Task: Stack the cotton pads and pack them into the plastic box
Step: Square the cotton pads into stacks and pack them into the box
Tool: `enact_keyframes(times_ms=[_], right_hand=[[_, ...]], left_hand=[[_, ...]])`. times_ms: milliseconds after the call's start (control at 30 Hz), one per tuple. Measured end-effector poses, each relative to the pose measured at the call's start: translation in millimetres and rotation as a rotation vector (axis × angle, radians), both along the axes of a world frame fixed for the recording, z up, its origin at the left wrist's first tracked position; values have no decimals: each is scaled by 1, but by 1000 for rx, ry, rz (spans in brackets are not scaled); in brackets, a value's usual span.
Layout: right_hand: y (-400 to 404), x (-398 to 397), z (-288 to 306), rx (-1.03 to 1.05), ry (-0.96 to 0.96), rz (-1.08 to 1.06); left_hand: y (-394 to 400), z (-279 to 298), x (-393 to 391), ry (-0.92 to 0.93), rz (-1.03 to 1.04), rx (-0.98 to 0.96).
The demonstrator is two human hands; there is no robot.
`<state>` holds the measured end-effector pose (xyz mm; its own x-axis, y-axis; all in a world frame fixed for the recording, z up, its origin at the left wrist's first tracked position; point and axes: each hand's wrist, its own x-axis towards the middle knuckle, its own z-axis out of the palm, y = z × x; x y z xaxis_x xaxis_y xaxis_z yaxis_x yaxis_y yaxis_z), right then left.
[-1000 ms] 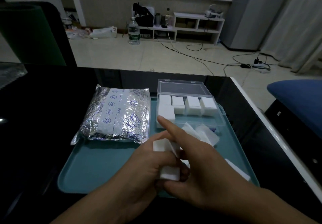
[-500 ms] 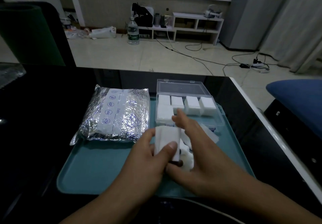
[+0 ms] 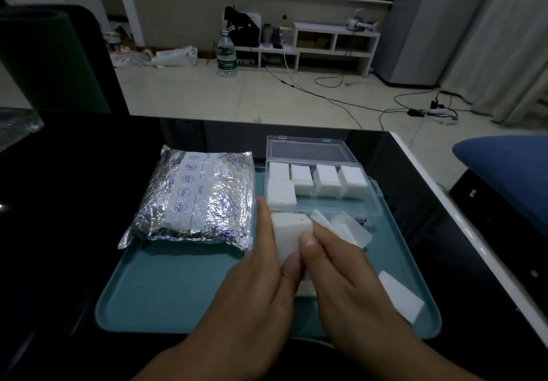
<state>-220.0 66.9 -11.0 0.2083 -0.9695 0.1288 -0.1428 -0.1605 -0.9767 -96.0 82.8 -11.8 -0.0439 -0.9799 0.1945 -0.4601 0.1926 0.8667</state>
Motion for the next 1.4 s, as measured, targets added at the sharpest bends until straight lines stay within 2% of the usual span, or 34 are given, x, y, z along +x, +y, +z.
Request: enact_keyframes(times_ms=[200,400,533,667,867,1133,1233,1400], right_hand=[[3,4,-4,-19,-36,-51],[-5,0,9,-91,-66,-45],[-22,-21,21,-305,91,-185],[-27,-34,28,-523,343,-102],[-29,-34,21,-601,428,-39],[-30,-34,14,-722,681,-25],[-30,-35,12,-694,747,-23],[-35,-43,16,-380,530,-87]], left_hand=[[2,-3,3,-99,11,-58],[1,8,4,-15,37,-58],[0,3,16,-166,51,-120],[1,6,17,-264,50,-128],[2,4,17,-286,58,-131],[3,3,15,-287,0,-113],[3,4,15,-256,5,-70],[-2,3,21,-222,55,-24]])
